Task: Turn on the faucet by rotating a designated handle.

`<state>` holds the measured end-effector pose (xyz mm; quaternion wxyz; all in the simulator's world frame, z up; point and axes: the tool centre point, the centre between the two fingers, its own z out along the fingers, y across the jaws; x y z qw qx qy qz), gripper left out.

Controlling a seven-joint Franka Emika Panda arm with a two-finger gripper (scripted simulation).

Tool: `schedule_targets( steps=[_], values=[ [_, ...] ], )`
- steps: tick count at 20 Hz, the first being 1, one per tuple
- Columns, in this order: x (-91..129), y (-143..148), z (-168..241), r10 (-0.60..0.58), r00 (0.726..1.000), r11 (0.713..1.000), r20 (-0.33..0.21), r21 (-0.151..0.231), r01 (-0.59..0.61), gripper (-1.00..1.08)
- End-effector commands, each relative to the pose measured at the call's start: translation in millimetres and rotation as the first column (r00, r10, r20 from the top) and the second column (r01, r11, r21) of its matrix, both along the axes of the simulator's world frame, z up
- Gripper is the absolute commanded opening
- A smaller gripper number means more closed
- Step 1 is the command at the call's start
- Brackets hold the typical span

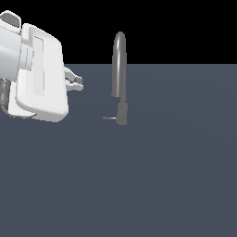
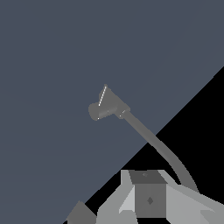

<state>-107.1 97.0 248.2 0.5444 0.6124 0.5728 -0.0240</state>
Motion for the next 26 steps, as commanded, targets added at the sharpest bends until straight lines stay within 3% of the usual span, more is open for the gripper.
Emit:
schedule_targets(
  steps=[1,13,19,26],
  values=[
    [3,0,-9,0.039,0.999,0.999,0.0,-0.036,-0.039,-1.0],
    [17,-3,-49,0.216,0.976,0.954,-0.022,-0.207,-0.216,-1.0],
    [25,-7,-69,0.3,0.953,0.908,-0.045,-0.291,-0.3,-1.0],
    [34,-14,-93,0.391,0.917,0.836,-0.081,-0.385,-0.391,-1.0]
  ],
)
